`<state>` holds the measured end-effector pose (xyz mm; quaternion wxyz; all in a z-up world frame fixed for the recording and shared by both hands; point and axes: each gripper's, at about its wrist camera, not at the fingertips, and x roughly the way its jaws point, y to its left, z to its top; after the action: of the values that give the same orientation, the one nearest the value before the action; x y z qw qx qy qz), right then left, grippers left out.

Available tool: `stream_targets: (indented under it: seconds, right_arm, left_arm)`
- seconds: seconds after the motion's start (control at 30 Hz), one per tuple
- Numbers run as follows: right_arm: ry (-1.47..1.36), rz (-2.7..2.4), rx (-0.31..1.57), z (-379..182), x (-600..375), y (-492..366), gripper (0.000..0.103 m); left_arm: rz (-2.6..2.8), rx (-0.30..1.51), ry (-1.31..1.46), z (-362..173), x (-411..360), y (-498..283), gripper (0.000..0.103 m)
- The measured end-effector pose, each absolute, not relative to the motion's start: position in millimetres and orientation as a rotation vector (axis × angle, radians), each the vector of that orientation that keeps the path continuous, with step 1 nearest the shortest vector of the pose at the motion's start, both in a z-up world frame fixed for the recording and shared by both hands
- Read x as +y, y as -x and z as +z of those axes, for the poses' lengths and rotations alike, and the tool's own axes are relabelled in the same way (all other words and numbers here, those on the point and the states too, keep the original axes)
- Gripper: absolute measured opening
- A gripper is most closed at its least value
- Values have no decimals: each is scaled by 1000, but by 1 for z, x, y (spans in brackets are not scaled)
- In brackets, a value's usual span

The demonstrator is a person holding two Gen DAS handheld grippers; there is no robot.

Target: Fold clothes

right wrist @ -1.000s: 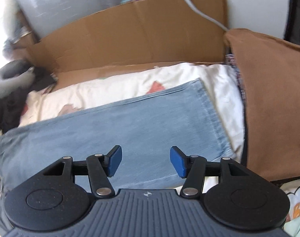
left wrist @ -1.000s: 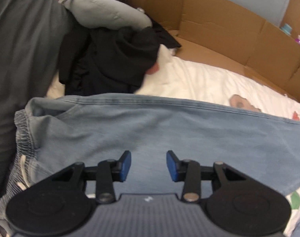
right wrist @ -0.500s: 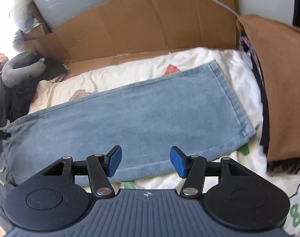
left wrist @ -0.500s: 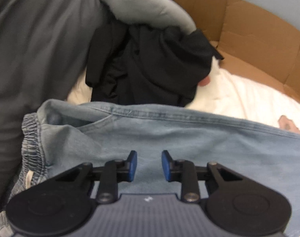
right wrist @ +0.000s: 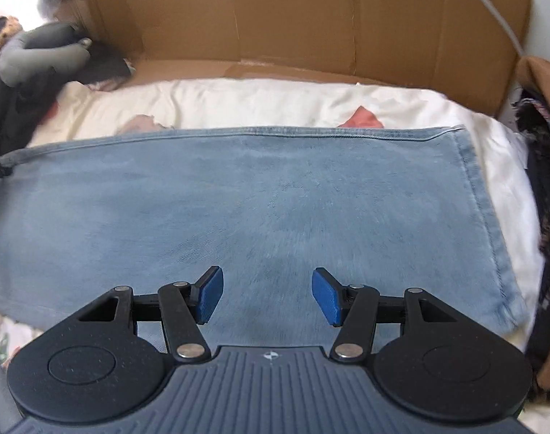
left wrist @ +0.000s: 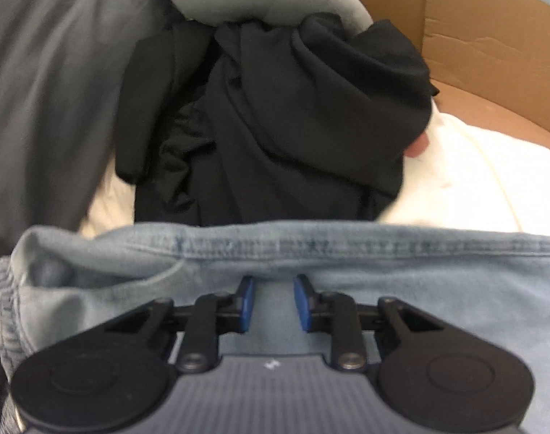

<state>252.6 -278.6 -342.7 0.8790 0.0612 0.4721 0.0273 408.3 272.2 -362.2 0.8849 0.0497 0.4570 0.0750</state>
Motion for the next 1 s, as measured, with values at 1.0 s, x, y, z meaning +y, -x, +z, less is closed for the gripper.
stream_targets:
  seconds: [1.0]
  right_arm:
    - [-21, -100, 952, -377, -271, -381, 65]
  left_arm:
    - [-50, 935, -129, -371, 143, -413, 16]
